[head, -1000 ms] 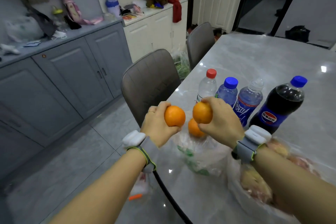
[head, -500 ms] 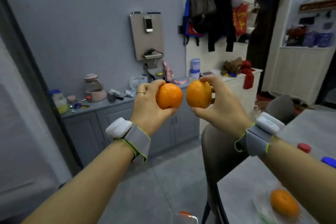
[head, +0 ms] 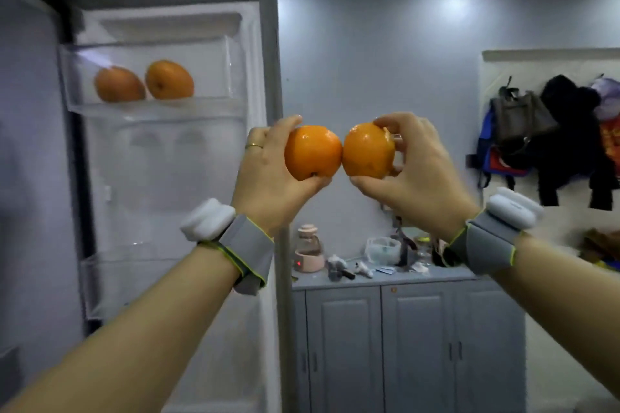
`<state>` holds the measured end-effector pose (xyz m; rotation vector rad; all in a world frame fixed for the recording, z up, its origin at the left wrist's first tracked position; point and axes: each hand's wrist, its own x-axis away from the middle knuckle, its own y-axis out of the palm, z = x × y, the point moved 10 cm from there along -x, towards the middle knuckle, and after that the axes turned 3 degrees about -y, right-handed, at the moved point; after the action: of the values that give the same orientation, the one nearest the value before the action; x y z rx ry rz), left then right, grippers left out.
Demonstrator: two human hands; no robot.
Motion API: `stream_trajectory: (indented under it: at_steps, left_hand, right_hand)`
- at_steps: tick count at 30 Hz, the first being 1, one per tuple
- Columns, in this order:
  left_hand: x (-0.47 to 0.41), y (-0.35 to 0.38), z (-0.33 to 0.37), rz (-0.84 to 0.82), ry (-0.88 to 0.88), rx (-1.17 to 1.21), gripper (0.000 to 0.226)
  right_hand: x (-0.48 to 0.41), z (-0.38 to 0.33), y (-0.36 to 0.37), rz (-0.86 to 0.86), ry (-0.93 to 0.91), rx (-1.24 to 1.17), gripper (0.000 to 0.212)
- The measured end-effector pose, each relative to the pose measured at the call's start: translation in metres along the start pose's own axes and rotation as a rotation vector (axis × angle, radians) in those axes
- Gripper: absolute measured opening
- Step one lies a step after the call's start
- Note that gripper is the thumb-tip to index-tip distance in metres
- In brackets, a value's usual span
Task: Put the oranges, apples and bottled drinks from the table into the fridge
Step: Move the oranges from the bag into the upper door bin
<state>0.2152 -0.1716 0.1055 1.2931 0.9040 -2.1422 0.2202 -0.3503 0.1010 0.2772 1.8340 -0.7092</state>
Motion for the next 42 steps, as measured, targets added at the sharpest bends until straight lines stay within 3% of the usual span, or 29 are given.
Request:
stream_trajectory:
  at_steps: [6, 17, 26, 29, 32, 35, 42]
  left_hand:
    - [-0.058, -0.093, -0.015, 0.2, 0.084, -0.104, 0.074]
    - [-0.154, -0.168, -0.042, 0.38, 0.115, -0.272, 0.073]
    - [-0.23, -0.175, -0.101, 0.358, 0.024, -0.552, 0.069]
    - [-0.243, -0.167, -0.12, 0.263, -0.011, -0.604, 0.069]
    - [-0.25, -0.156, -0.149, 0.138, -0.092, -0.464, 0.074]
    - [-0.25, -0.145, -0.162, 0.088, -0.11, -0.365, 0.059]
    - [-0.234, -0.136, -0.132, 0.167, -0.001, -0.474, 0.036]
  right_hand:
    - [-0.079, -0.061, 0.035, 0.119, -0.174, -0.082, 0.069]
    - [-0.189, -0.119, 0.074, 0.249, -0.31, -0.028, 0.072]
    - [-0.265, -0.111, 0.136, 0.257, -0.197, 0.191, 0.067]
    - [-0.276, -0.105, 0.157, 0.169, -0.173, 0.246, 0.061]
    - [-0.28, -0.098, 0.172, 0.037, -0.118, 0.256, 0.053]
    - [-0.275, -0.102, 0.177, -0.038, -0.127, 0.302, 0.051]
    - [-0.267, -0.1, 0.177, 0.004, -0.163, 0.257, 0.047]
